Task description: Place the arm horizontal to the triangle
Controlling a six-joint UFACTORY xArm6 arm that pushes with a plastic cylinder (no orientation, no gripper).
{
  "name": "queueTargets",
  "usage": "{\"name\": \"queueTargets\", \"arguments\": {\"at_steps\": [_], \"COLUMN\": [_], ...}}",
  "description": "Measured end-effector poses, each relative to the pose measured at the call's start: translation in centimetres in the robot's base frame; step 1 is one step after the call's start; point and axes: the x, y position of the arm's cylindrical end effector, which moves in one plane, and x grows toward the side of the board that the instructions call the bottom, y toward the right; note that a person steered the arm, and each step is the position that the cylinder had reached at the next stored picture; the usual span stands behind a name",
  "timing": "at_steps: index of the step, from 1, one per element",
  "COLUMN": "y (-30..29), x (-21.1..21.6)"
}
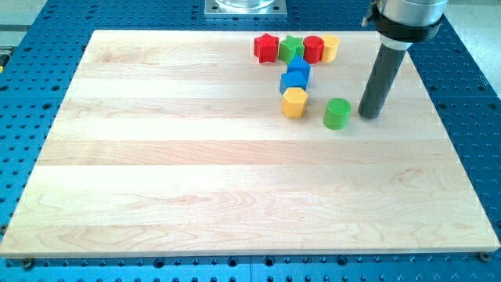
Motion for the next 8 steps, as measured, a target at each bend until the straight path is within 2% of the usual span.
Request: {"name": "queueTargets", "arguments": {"at_steps": [1, 2, 3, 4, 5, 6, 7, 8], "y": [-2.5, -6.8, -7.9, -9.6, -3.6, 8.9, 16.1, 16.2], "x": [0.0, 2.3, 4.9, 9.9, 12.7, 12.7, 12.6, 12.4]}}
